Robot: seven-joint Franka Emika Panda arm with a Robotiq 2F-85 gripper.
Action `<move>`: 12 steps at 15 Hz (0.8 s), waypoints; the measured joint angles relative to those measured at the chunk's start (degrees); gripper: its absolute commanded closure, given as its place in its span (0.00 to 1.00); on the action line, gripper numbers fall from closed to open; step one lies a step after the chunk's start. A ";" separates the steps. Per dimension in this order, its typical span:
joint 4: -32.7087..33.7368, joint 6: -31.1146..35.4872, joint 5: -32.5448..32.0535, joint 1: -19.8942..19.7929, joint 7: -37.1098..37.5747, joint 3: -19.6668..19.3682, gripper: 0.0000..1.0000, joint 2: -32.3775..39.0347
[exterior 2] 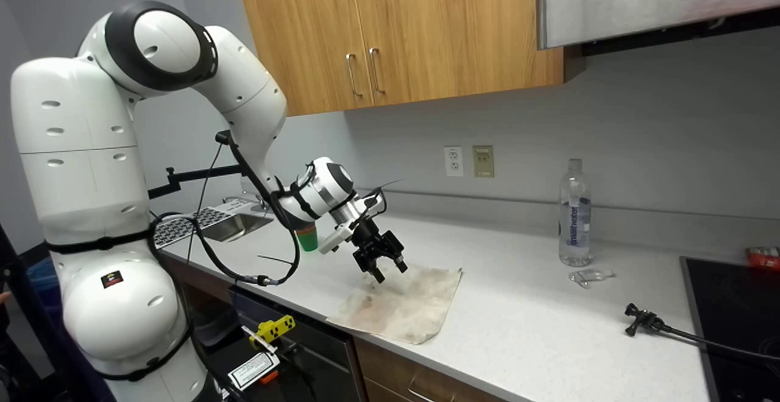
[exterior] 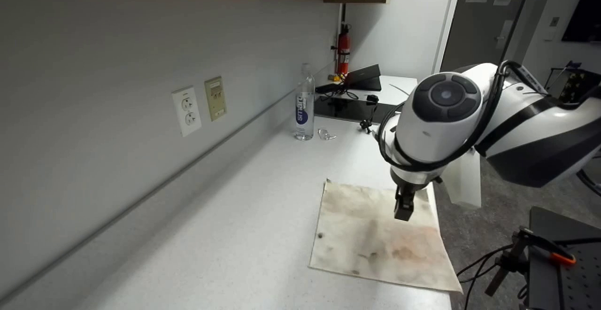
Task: Unfold the cloth on the countertop
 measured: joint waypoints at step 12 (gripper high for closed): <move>-4.30 31.03 46.12 -5.82 -29.91 8.06 0.62 2.73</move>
